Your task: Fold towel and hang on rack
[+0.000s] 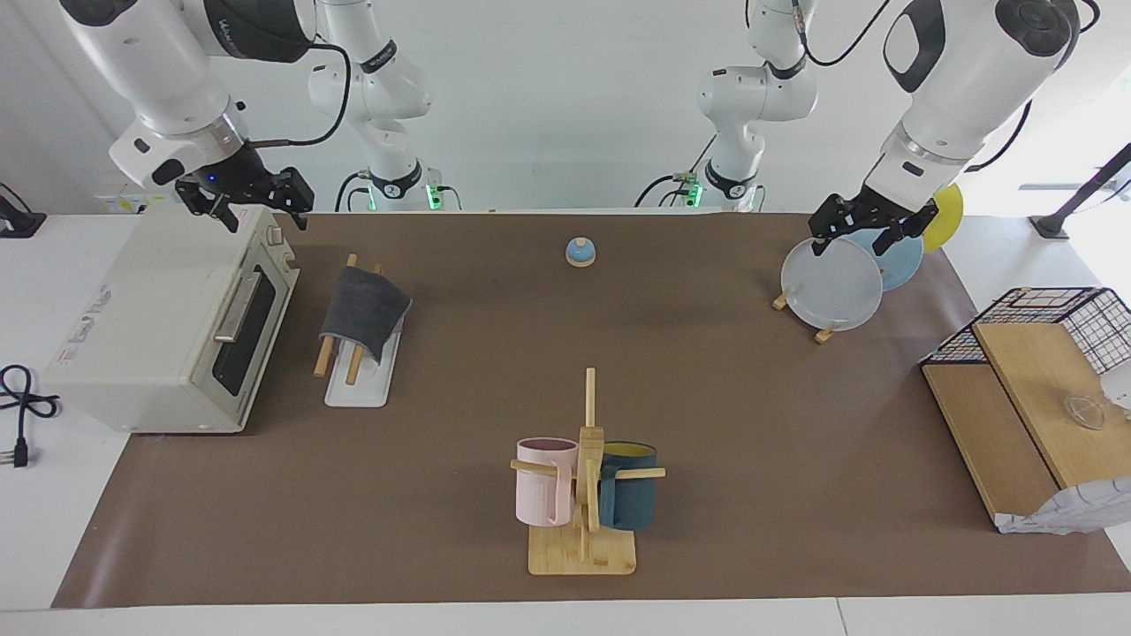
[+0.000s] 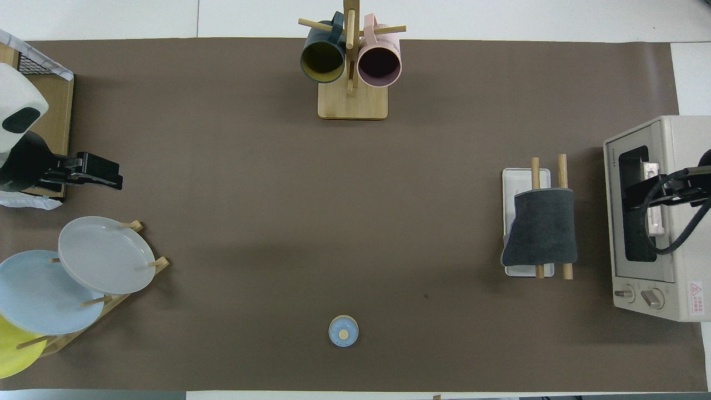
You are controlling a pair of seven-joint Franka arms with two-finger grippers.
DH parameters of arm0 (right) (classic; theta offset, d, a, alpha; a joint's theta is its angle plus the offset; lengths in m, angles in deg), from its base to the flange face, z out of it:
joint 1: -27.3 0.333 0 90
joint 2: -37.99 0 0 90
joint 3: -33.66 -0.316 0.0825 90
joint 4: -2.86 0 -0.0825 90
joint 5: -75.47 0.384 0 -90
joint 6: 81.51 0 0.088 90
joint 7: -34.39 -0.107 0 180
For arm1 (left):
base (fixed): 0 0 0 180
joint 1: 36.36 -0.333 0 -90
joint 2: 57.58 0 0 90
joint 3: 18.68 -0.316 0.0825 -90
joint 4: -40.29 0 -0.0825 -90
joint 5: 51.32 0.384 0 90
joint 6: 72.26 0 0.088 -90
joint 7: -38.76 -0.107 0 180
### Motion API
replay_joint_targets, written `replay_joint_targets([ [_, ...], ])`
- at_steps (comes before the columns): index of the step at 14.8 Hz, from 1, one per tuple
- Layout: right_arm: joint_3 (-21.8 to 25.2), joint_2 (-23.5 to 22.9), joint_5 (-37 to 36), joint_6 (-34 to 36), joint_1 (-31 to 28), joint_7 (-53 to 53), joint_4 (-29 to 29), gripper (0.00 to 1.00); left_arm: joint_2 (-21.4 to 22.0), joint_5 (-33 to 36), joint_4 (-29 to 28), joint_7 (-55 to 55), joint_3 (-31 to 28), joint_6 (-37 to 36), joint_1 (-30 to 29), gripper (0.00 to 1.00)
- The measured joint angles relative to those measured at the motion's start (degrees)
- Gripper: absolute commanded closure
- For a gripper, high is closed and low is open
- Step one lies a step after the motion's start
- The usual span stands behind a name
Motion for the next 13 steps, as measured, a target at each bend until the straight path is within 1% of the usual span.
replay_joint_targets([
  [2,1.4,-0.8,0.0,0.0,1.7,-0.2,-0.3,0.00,0.0,0.0,0.0,0.0,0.0,0.0,0.0,0.00],
  [6,4.0,-0.5,0.2,-0.1,2.9,-0.4,-1.0,0.00,0.0,0.0,0.0,0.0,0.0,0.0,0.0,0.00],
  [9,4.0,-0.5,0.2,-0.5,3.1,-3.4,-1.1,0.00,0.0,0.0,0.0,0.0,0.0,0.0,0.0,0.00],
  [13,4.0,-0.7,0.2,0.2,3.0,-4.2,-1.3,0.00,0.0,0.0,0.0,0.0,0.0,0.0,0.0,0.00],
])
